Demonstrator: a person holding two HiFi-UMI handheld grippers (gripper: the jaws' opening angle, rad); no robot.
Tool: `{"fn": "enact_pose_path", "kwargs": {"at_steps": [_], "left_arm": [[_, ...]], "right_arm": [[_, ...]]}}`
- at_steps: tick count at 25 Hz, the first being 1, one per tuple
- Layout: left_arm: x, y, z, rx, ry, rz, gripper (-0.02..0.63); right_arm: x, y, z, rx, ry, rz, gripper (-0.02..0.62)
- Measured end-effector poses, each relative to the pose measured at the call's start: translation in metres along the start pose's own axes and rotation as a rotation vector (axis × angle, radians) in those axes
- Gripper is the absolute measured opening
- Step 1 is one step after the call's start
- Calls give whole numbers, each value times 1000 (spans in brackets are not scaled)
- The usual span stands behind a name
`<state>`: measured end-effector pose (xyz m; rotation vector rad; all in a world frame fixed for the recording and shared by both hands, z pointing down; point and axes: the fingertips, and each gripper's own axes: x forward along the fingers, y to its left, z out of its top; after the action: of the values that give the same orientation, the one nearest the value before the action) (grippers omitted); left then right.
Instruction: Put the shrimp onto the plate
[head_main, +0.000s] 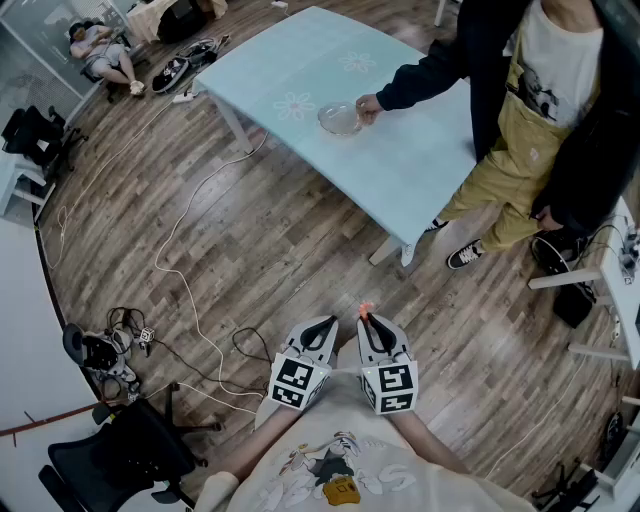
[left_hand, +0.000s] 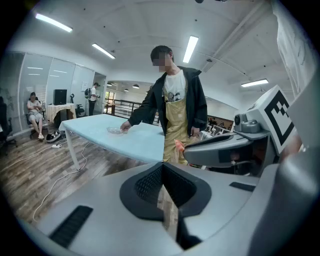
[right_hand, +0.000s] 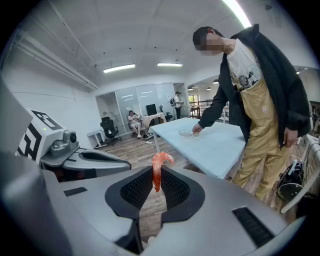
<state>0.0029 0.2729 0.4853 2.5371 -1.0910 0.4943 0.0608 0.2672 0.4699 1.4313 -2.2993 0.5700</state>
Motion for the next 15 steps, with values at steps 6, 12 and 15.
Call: {"fn": "enact_pose_path", "kwargs": {"at_steps": [6,12,15], "left_arm": [[-24,-60,-10,-2,24,-11,-3],[-20,-158,-37,-17,32,-55,-3],[-30,-173,-39,8,35,-40,-3]], "right_arm": [[-75,-8,-26,15,-4,-9,71],[-149,-45,-32,64,-79,-12,71],[-169,-44,-47,76,-81,1,71]]}}
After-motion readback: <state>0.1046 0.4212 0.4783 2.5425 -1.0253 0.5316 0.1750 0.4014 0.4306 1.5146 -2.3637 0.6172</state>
